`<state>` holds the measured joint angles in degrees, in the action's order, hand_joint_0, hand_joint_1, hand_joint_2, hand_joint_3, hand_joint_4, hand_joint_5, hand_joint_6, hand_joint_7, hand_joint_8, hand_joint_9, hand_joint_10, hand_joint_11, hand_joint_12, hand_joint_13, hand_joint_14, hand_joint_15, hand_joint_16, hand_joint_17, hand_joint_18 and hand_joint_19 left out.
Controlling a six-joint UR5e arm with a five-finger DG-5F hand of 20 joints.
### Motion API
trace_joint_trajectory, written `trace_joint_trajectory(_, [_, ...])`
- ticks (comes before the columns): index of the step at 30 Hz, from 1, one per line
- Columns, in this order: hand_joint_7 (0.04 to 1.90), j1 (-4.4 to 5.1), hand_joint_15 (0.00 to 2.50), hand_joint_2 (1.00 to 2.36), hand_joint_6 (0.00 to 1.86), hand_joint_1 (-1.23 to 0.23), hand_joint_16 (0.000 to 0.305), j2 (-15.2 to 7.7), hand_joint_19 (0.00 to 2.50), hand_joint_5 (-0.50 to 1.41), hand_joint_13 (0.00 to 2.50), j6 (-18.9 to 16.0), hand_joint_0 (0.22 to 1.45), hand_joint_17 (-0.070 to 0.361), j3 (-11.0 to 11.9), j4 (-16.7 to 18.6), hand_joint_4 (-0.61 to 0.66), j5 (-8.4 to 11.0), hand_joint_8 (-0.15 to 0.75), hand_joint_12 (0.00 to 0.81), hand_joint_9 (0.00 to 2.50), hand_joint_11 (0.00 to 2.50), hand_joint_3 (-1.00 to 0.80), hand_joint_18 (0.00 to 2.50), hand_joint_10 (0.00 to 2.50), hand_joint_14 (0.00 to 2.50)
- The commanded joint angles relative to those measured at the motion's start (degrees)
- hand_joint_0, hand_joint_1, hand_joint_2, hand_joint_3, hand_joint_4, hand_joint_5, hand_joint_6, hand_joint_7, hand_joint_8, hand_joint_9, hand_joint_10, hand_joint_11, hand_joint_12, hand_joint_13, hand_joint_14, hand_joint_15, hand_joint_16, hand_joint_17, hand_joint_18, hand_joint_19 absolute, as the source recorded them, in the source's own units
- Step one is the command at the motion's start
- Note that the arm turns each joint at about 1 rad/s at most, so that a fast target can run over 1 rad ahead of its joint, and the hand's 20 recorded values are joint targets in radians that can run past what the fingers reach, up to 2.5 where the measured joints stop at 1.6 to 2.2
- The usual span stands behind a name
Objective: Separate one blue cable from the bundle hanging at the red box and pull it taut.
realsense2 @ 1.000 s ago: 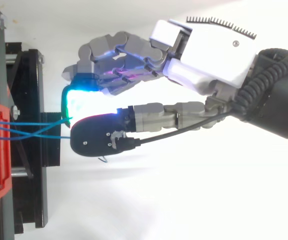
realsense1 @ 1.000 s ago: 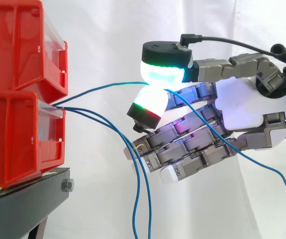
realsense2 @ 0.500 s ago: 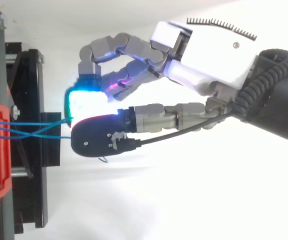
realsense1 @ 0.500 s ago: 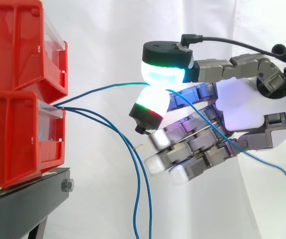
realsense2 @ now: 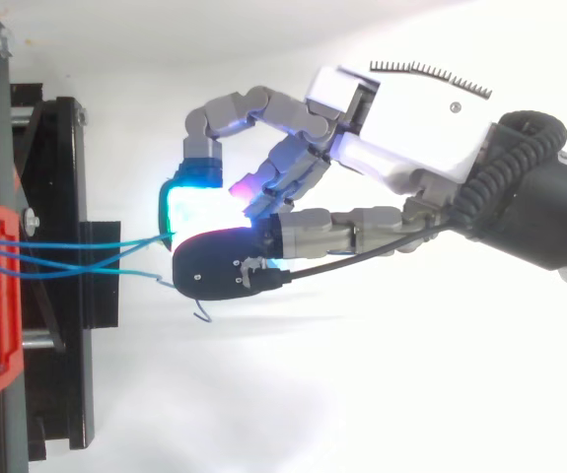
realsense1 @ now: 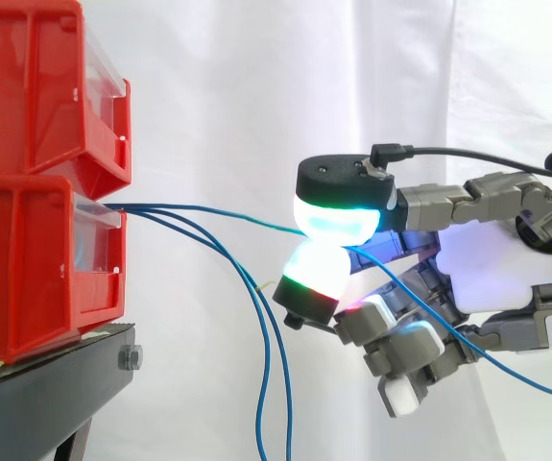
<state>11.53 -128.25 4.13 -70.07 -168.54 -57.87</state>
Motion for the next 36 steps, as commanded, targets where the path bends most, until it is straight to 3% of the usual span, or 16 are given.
trace_joint_trajectory(1, [1.36, -0.01, 1.63, 1.02, 0.87, -0.74, 0.053, -0.07, 0.73, -0.15, 1.31, 0.00, 0.64, 0.119, -0.15, 1.28, 0.09, 0.12, 0.350, 0.396, 1.12, 1.36, -0.09, 1.01, 0.01, 0.00])
trace_joint_trajectory(4, [1.36, -0.01, 1.71, 1.02, 0.87, -0.74, 0.053, -0.07, 0.76, -0.15, 1.34, 0.00, 0.65, 0.118, -0.15, 1.28, 0.10, 0.12, 0.337, 0.389, 1.15, 1.54, -0.10, 1.05, 0.01, 0.04])
trace_joint_trajectory(9, [1.34, -0.01, 1.69, 1.02, 0.88, -0.74, 0.053, -0.07, 0.82, -0.15, 1.27, 0.00, 0.65, 0.120, -0.15, 1.20, 0.10, 0.12, 0.339, 0.393, 1.18, 1.64, -0.10, 1.13, 0.00, 0.58])
trace_joint_trajectory(10, [1.35, -0.01, 1.65, 1.02, 0.88, -0.74, 0.054, -0.07, 0.88, -0.15, 1.24, 0.00, 0.65, 0.120, -0.15, 1.20, 0.10, 0.12, 0.343, 0.387, 1.18, 1.65, -0.10, 1.17, 0.00, 0.78])
trace_joint_trajectory(19, [1.34, -0.01, 1.64, 1.02, 0.88, -0.74, 0.053, -0.07, 0.99, -0.15, 1.19, 0.00, 0.66, 0.120, -0.15, 1.20, 0.10, 0.12, 0.337, 0.391, 1.19, 1.66, -0.11, 1.26, 0.00, 1.20])
trace_joint_trajectory(20, [1.34, 0.08, 1.63, 1.02, 0.87, -0.74, 0.053, -0.07, 1.01, -0.15, 1.18, 0.00, 0.66, 0.119, -0.15, 1.20, 0.10, 0.12, 0.335, 0.394, 1.18, 1.68, -0.11, 1.27, 0.13, 1.32])
trace_joint_trajectory(27, [1.32, -0.01, 1.63, 1.02, 0.88, -0.74, 0.052, -0.07, 1.03, -0.15, 1.14, 0.00, 0.67, 0.117, -0.24, 1.20, 0.10, 0.12, 0.327, 0.395, 1.15, 1.68, -0.12, 1.28, 0.47, 1.51])
trace_joint_trajectory(36, [1.33, -0.01, 1.65, 1.03, 0.87, -0.74, 0.053, -0.07, 1.01, -0.15, 1.13, 0.00, 0.67, 0.119, -0.24, 1.20, 0.10, 0.12, 0.326, 0.404, 1.15, 1.66, -0.11, 1.28, 0.57, 1.54])
